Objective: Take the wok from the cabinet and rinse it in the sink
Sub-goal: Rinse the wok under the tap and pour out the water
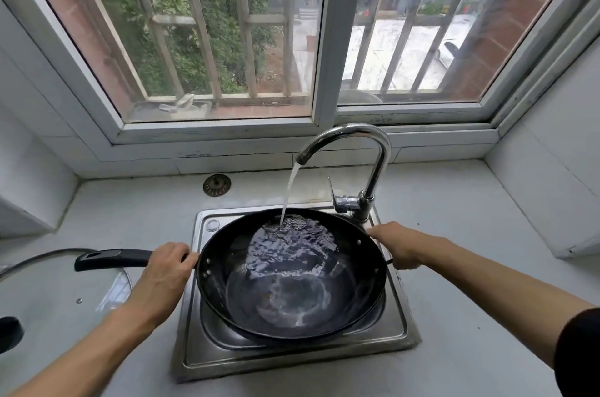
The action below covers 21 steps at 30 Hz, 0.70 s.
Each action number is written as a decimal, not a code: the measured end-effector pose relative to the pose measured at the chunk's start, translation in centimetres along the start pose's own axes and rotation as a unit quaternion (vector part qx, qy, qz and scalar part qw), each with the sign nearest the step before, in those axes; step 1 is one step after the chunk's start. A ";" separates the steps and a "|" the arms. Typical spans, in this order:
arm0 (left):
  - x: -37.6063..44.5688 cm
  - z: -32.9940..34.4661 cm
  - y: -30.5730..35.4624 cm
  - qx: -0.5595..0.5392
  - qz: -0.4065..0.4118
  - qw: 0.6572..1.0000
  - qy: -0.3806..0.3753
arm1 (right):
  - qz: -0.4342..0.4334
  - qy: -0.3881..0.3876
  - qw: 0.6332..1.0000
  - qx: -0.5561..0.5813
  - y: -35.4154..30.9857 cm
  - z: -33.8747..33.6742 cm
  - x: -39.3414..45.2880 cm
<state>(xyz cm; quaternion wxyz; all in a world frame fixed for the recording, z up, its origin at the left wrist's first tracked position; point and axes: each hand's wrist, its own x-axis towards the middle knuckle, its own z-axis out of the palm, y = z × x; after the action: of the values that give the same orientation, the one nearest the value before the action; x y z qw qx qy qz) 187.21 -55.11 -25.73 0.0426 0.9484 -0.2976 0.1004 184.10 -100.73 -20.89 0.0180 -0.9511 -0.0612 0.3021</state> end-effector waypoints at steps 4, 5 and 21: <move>-0.4 0.3 0.1 0.014 -0.006 1.000 -0.005 | 0.000 -0.013 1.000 -0.004 -0.2 0.8 0.3; -0.4 0.2 0.1 0.018 -0.011 1.000 -0.007 | 0.003 -0.018 1.000 -0.010 -0.2 1.0 0.2; -1.1 0.4 0.8 0.045 -0.023 0.999 0.004 | 0.032 -0.035 0.998 -0.036 -1.4 2.2 1.0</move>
<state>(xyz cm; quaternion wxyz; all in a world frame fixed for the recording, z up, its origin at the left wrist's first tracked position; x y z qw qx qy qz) 186.00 -55.21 -26.35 0.0037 0.9555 -0.2712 0.1162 183.52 -99.26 -23.20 -0.0282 -0.9414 -0.0419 0.3336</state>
